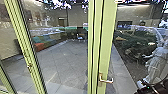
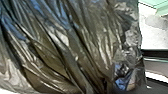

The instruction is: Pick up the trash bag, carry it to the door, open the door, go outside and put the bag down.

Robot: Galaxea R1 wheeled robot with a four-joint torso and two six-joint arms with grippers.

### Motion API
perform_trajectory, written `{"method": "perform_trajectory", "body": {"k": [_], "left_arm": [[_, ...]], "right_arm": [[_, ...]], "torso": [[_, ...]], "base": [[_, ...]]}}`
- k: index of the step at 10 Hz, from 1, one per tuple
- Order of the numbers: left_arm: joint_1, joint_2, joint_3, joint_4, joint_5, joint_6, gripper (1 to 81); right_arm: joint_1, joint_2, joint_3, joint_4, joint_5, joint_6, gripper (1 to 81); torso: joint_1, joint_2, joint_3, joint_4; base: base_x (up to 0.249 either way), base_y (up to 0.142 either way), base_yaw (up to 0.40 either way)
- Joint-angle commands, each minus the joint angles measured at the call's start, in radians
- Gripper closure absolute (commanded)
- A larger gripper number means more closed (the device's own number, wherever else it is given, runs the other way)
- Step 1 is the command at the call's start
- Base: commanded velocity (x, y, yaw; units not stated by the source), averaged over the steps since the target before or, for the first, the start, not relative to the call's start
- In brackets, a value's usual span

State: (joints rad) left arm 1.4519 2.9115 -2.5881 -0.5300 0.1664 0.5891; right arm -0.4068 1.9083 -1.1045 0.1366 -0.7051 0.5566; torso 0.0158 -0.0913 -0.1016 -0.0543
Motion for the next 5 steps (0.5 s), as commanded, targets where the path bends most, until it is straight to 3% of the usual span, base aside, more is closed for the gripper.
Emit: {"method": "perform_trajectory", "body": {"k": [1,4,5], "left_arm": [[-0.055,-0.001,0.006,-0.01,0.087,0.0,81.1],[-0.055,0.0,0.006,-0.01,0.087,0.0,81.1],[-0.055,0.0,0.006,-0.01,0.087,0.0,81.1]], "right_arm": [[0.145,0.014,-0.075,0.004,-0.051,0.039,1.0],[0.186,0.05,-0.133,0.003,-0.031,0.083,1.0],[0.19,0.056,-0.142,0.003,0.017,0.098,1.0]], "torso": [[0.0,0.0,0.0,0.0],[0.0,0.0,0.0,0.0],[0.001,0.0,0.0,0.0]], "base": [[0.0,0.0,0.0],[0.0,0.0,0.0],[0.0,0.0,0.0]]}}
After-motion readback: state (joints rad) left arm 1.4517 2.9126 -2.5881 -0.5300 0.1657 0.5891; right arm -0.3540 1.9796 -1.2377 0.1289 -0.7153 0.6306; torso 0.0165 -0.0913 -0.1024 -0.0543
